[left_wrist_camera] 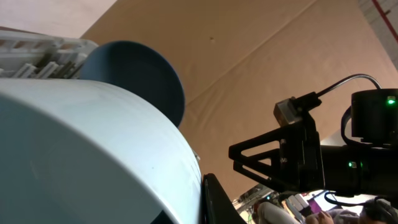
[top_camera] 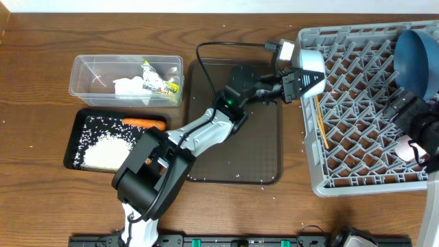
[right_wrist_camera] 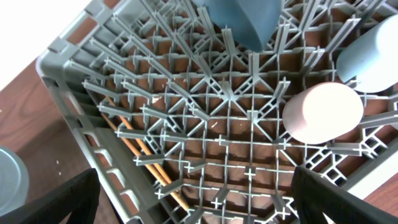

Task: Sort waste into correct bins and load items into the dishwasher rack

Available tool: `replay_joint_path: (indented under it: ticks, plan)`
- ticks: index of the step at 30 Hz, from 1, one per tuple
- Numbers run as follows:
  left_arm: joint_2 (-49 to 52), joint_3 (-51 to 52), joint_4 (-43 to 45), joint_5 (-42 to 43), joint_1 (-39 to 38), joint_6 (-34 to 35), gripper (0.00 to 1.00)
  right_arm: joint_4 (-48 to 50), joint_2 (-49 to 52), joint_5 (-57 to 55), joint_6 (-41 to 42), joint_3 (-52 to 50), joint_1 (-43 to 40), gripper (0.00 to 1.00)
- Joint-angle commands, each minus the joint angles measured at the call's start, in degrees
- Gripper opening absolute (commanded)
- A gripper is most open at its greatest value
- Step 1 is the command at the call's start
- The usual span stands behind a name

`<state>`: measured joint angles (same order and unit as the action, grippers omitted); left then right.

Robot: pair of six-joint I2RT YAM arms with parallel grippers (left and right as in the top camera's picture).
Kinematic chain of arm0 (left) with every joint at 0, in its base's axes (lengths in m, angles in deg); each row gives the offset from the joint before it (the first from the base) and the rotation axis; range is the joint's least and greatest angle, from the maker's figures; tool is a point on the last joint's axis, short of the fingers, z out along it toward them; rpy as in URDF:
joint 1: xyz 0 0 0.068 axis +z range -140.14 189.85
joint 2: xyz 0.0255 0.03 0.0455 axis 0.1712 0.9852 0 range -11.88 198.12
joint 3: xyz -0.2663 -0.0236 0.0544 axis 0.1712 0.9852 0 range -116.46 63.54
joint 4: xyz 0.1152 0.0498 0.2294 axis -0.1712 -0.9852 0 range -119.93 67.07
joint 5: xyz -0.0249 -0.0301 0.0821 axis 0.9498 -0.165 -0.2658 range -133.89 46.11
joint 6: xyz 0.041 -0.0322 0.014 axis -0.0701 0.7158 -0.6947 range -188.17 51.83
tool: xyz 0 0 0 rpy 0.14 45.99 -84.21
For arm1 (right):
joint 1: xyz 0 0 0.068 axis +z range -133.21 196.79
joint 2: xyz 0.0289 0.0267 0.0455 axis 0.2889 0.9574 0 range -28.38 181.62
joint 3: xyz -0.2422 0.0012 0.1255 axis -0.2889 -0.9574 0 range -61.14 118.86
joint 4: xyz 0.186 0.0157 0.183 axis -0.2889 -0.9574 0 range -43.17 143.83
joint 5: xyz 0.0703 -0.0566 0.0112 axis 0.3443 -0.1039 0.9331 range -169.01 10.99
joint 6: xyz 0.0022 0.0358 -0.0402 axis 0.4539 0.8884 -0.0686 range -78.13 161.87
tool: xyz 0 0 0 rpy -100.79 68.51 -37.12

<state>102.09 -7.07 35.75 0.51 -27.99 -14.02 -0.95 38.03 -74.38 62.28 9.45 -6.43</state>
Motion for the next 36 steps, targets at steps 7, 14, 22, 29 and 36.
replay_joint_path:
  ticks: [7,14,22,29,36]
  plan:
    - [0.24,-1.49,-3.48,1.44,2.36,-3.69,0.06,0.13,3.37,1.25,-1.60,0.11,-0.22,0.93]
    - [1.03,-1.51,-3.80,-0.72,1.22,-3.74,0.06,0.85,4.04,1.22,-1.64,0.13,-0.24,0.92]
    - [5.75,-1.53,0.70,-6.12,-3.96,-3.67,0.06,0.26,3.98,1.25,-1.62,0.13,-0.28,0.92]
    - [7.34,-1.53,4.24,-8.02,-8.59,-5.31,0.06,-0.68,3.98,1.25,-1.60,0.11,-0.28,0.92]
    - [7.58,-1.53,4.22,-9.07,-9.29,-6.08,0.06,-1.75,3.98,1.25,-1.62,0.11,-0.28,0.92]
